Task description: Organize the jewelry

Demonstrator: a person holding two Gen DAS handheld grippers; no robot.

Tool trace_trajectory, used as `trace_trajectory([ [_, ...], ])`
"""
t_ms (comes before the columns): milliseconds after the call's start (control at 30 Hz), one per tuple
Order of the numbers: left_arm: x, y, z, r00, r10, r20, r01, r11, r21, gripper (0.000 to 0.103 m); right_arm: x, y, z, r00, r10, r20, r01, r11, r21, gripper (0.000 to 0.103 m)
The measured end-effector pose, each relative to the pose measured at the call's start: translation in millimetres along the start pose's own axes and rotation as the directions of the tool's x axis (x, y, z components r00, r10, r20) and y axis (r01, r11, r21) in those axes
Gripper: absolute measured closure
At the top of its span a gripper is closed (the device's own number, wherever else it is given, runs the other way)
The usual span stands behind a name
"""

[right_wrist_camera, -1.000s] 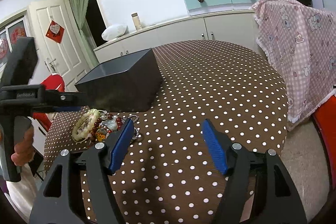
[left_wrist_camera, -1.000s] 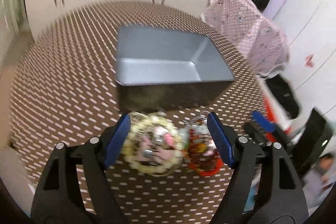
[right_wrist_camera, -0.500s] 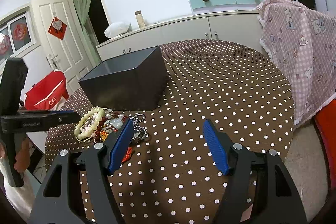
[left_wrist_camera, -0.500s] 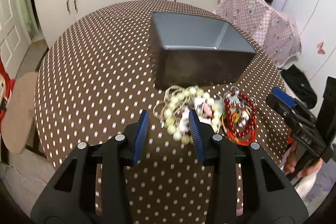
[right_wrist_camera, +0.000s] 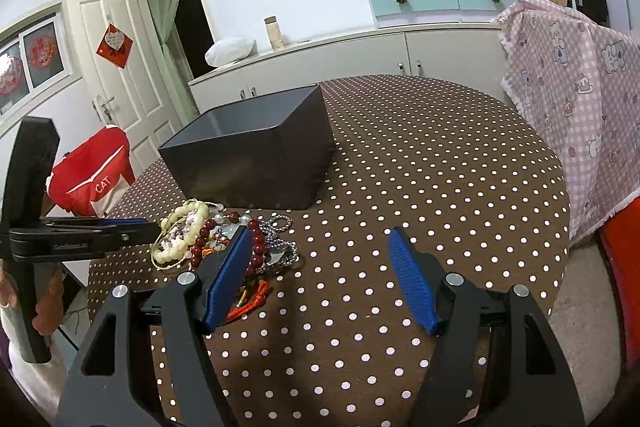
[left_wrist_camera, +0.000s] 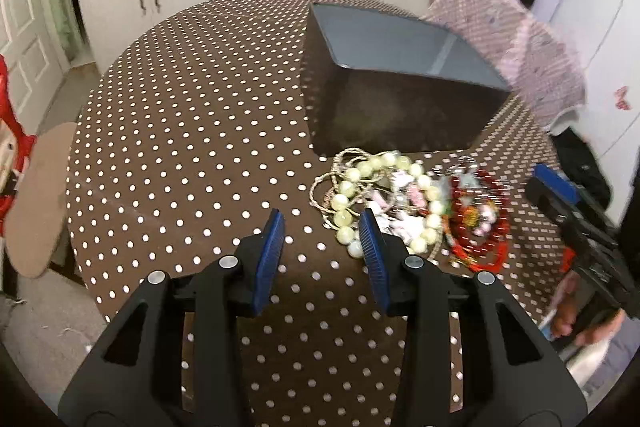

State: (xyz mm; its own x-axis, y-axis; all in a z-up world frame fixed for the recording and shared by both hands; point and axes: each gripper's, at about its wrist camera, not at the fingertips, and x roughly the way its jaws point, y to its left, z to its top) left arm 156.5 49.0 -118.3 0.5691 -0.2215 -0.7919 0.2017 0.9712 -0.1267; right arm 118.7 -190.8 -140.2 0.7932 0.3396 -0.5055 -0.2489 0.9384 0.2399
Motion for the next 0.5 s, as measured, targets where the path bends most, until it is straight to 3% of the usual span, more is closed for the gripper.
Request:
trace_trajectory([
  [133,6,-11,5,0.996,0.089,-0.028,-0.088,0.996,0.016,0.068,0,-1,0,1.0,0.001,0.001,-0.001,1.0,0.0,0.036],
  [233,8,-26,7,0.989,0.144,-0.026,-0.142,0.987,0.08,0.093,0,-2,0,1.0,0.003,0.003,-0.003,1.0,0.003,0.036],
  [333,5,-35,6,0.979,0.202,-0.012,-0.199,0.971,0.132,0.094,-1,-3,1,1.0,0.006,0.006,-0.006,1.0,0.001,0.036],
  [500,-17,-28,6,0.984,0.174,0.033,-0.177,0.979,0.097,0.094,-2,-2,2,0.999,0.033,0.004,-0.033,0.999,-0.005,0.036],
])
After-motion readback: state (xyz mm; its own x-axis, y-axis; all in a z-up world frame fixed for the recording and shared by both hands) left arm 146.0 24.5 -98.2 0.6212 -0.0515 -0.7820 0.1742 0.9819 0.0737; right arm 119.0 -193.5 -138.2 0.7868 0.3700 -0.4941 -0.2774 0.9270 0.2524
